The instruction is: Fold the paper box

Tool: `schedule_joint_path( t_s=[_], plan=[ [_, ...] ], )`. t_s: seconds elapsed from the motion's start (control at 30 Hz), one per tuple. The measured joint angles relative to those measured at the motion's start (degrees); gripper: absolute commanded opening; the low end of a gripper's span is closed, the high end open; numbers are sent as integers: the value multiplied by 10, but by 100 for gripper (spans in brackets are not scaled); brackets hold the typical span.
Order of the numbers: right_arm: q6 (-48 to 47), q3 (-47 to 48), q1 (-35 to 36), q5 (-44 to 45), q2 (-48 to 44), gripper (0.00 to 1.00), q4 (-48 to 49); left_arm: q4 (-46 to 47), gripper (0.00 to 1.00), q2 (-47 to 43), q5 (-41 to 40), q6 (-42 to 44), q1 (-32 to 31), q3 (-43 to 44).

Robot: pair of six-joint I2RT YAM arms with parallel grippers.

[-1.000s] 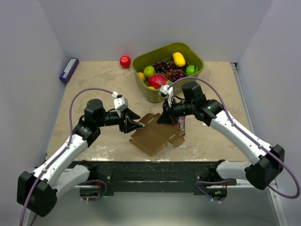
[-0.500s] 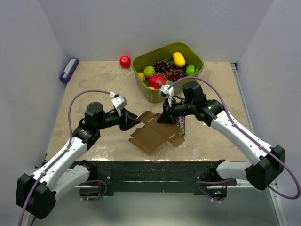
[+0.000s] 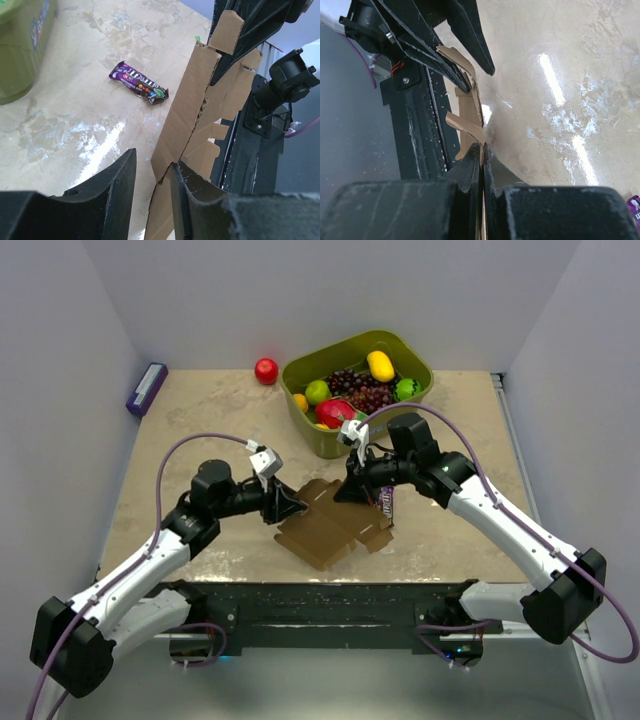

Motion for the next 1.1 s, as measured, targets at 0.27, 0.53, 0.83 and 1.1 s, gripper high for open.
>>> schedule_joint_path(
  t_s=[0.27,0.53,0.83,1.1],
  plan=[
    [0,0,0,0,0,0,0,-11,31,15,-23,0,-35,0],
    [0,0,-1,0,0,0,-1,16,27,18,-48,-18,-58,-13],
    [0,-4,-1,9,-1,0,-5,82,24,23,-114,-50,-87,-47],
    [4,-14,-8,19,-3,0,-5,125,29,40,-231,-105,-145,-66]
  ],
)
